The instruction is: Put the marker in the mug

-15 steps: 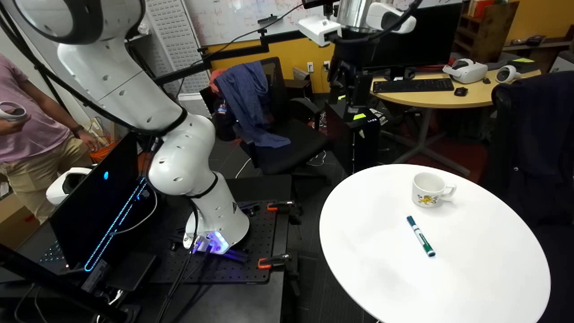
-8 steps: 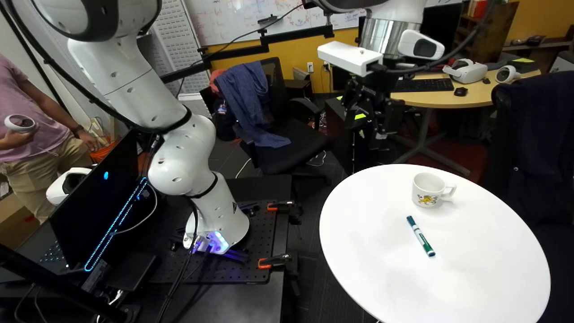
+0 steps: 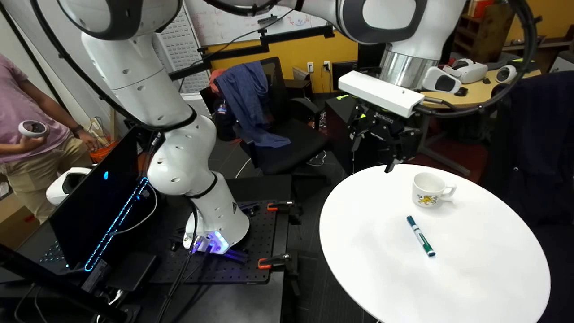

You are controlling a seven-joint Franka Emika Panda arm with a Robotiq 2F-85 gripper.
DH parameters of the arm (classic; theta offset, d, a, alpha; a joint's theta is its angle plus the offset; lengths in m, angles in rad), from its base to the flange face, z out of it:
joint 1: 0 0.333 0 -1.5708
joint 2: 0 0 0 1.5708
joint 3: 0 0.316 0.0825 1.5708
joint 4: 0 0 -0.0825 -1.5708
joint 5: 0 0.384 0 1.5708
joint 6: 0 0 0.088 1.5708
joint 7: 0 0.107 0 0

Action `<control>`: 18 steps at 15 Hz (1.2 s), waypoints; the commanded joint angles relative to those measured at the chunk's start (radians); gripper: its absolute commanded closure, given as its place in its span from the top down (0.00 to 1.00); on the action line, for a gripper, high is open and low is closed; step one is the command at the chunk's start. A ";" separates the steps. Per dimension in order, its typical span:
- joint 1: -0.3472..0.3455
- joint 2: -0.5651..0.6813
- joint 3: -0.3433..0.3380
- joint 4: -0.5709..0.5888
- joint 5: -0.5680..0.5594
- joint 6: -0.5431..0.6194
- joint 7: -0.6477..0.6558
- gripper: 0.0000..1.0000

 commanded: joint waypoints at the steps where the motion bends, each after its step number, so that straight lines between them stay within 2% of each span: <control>1: -0.014 0.065 0.006 0.042 0.014 0.009 -0.136 1.00; 3: -0.016 0.082 0.012 0.050 0.014 -0.004 -0.192 1.00; 4: -0.018 0.057 0.016 0.019 0.005 -0.001 -0.136 1.00; 12: -0.020 0.071 0.018 0.023 0.003 0.001 -0.162 1.00; 18: -0.025 0.122 0.019 0.039 -0.052 0.099 -0.257 1.00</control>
